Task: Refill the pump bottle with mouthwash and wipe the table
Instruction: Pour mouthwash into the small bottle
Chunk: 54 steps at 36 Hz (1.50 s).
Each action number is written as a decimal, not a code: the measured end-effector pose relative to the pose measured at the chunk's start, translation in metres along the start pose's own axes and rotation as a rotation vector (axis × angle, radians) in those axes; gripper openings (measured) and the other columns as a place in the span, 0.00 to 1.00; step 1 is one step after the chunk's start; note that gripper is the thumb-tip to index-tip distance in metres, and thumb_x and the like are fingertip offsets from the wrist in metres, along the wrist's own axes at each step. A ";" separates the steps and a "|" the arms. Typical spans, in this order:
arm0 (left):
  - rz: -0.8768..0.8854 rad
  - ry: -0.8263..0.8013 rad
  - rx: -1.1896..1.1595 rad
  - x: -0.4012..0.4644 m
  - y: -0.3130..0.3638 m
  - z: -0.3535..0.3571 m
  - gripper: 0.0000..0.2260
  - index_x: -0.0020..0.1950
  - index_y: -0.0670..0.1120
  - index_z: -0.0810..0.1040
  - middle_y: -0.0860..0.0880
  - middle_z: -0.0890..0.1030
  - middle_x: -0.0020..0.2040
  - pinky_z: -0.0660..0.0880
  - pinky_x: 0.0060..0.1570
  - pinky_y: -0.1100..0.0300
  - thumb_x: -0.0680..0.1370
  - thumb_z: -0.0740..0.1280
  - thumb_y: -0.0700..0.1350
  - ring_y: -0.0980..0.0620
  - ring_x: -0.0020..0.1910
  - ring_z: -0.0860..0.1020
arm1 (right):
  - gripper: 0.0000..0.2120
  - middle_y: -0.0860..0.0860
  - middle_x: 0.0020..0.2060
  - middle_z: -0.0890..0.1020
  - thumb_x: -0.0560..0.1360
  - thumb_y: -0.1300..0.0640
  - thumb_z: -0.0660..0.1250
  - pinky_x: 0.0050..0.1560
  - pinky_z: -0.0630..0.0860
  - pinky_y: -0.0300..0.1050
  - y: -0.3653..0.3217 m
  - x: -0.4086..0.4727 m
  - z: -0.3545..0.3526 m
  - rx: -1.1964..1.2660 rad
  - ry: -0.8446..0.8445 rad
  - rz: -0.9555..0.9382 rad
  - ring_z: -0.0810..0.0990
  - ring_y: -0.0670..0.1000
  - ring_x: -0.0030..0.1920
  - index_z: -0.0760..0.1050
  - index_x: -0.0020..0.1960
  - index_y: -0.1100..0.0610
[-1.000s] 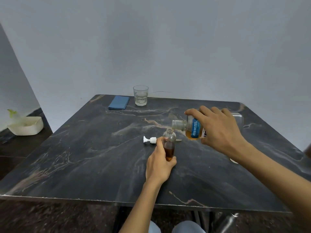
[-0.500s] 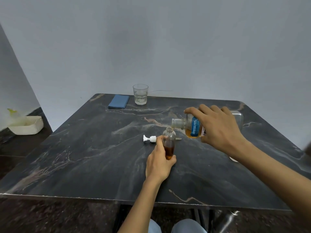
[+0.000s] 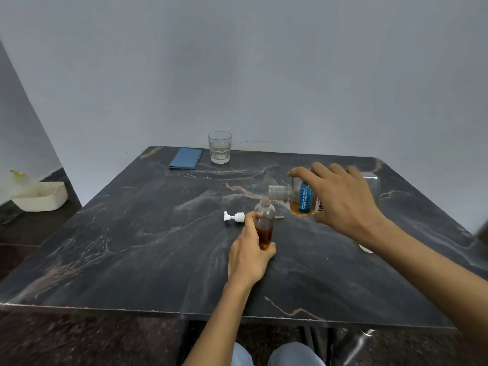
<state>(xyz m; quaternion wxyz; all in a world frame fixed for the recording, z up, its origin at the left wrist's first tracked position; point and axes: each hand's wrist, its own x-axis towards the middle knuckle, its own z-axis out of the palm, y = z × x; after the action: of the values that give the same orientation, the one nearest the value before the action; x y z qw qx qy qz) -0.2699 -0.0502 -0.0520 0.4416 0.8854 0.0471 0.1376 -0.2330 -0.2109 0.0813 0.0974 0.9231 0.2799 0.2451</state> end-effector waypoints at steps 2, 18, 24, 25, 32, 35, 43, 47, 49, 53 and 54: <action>-0.001 -0.002 0.001 0.000 0.000 0.000 0.31 0.66 0.59 0.53 0.50 0.74 0.63 0.70 0.54 0.57 0.73 0.70 0.48 0.48 0.59 0.75 | 0.44 0.48 0.55 0.74 0.62 0.54 0.78 0.54 0.69 0.51 0.000 0.000 0.000 -0.004 0.000 -0.001 0.74 0.53 0.52 0.53 0.67 0.41; 0.010 0.000 -0.004 -0.001 0.001 -0.001 0.31 0.66 0.60 0.53 0.50 0.74 0.63 0.69 0.52 0.59 0.73 0.70 0.48 0.49 0.59 0.75 | 0.44 0.48 0.54 0.75 0.62 0.55 0.78 0.54 0.69 0.50 0.000 0.000 0.000 -0.001 0.006 -0.001 0.74 0.53 0.51 0.53 0.67 0.40; 0.012 0.004 0.005 -0.001 0.002 -0.001 0.30 0.65 0.61 0.53 0.50 0.74 0.63 0.69 0.53 0.58 0.73 0.70 0.48 0.48 0.59 0.75 | 0.43 0.48 0.56 0.75 0.63 0.54 0.77 0.56 0.69 0.51 0.000 0.000 0.000 0.005 -0.004 0.004 0.74 0.53 0.53 0.54 0.68 0.41; 0.011 0.002 0.001 -0.001 0.002 -0.002 0.30 0.64 0.62 0.53 0.50 0.74 0.63 0.70 0.53 0.58 0.73 0.70 0.48 0.48 0.59 0.75 | 0.43 0.48 0.55 0.75 0.63 0.54 0.77 0.56 0.69 0.51 0.000 0.000 0.000 0.004 -0.003 0.002 0.74 0.53 0.53 0.55 0.68 0.41; 0.007 0.003 -0.015 -0.003 0.003 -0.003 0.30 0.65 0.60 0.54 0.51 0.75 0.62 0.71 0.54 0.56 0.73 0.70 0.47 0.48 0.58 0.76 | 0.42 0.47 0.56 0.74 0.64 0.54 0.76 0.55 0.68 0.49 0.000 0.000 -0.002 -0.006 -0.007 -0.002 0.74 0.52 0.53 0.53 0.67 0.40; 0.005 0.005 -0.020 -0.003 0.003 -0.003 0.30 0.64 0.61 0.54 0.51 0.75 0.62 0.71 0.54 0.55 0.73 0.70 0.47 0.48 0.58 0.76 | 0.42 0.47 0.56 0.74 0.64 0.54 0.76 0.55 0.68 0.50 0.000 0.000 -0.001 -0.002 -0.007 -0.001 0.74 0.52 0.53 0.53 0.67 0.40; -0.010 0.003 -0.008 -0.002 0.003 -0.002 0.31 0.64 0.62 0.53 0.50 0.75 0.63 0.71 0.55 0.54 0.73 0.70 0.48 0.47 0.59 0.75 | 0.43 0.47 0.55 0.74 0.63 0.54 0.77 0.55 0.69 0.50 0.000 0.001 -0.001 -0.008 -0.004 -0.001 0.74 0.53 0.52 0.54 0.67 0.41; -0.018 -0.002 -0.005 -0.002 0.004 -0.002 0.31 0.66 0.61 0.53 0.50 0.75 0.63 0.71 0.56 0.54 0.73 0.71 0.48 0.48 0.60 0.75 | 0.43 0.47 0.56 0.74 0.63 0.54 0.77 0.55 0.68 0.50 0.001 0.001 -0.001 -0.003 -0.004 -0.002 0.74 0.52 0.53 0.53 0.67 0.40; -0.014 0.000 -0.007 -0.002 0.003 -0.002 0.31 0.65 0.61 0.53 0.50 0.75 0.63 0.71 0.56 0.54 0.73 0.70 0.48 0.48 0.59 0.75 | 0.43 0.47 0.56 0.74 0.64 0.54 0.77 0.55 0.68 0.50 0.001 0.001 -0.001 -0.009 -0.002 -0.004 0.74 0.52 0.53 0.53 0.67 0.41; -0.009 0.002 -0.004 -0.002 0.004 -0.002 0.30 0.63 0.63 0.52 0.50 0.75 0.63 0.72 0.55 0.54 0.73 0.70 0.48 0.47 0.59 0.76 | 0.43 0.47 0.56 0.74 0.64 0.55 0.76 0.55 0.68 0.49 0.000 0.001 0.000 -0.008 -0.002 -0.005 0.73 0.52 0.53 0.52 0.67 0.40; -0.010 0.002 -0.004 -0.002 0.004 -0.002 0.30 0.63 0.63 0.52 0.50 0.75 0.63 0.72 0.55 0.54 0.73 0.70 0.48 0.47 0.59 0.75 | 0.43 0.47 0.56 0.74 0.64 0.55 0.76 0.55 0.68 0.49 0.000 0.001 0.000 -0.006 -0.002 -0.004 0.73 0.52 0.53 0.52 0.67 0.40</action>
<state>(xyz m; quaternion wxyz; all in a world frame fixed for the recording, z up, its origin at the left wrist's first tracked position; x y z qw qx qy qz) -0.2728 -0.0514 -0.0483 0.4438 0.8842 0.0519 0.1365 -0.2326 -0.2105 0.0816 0.1009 0.9226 0.2807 0.2446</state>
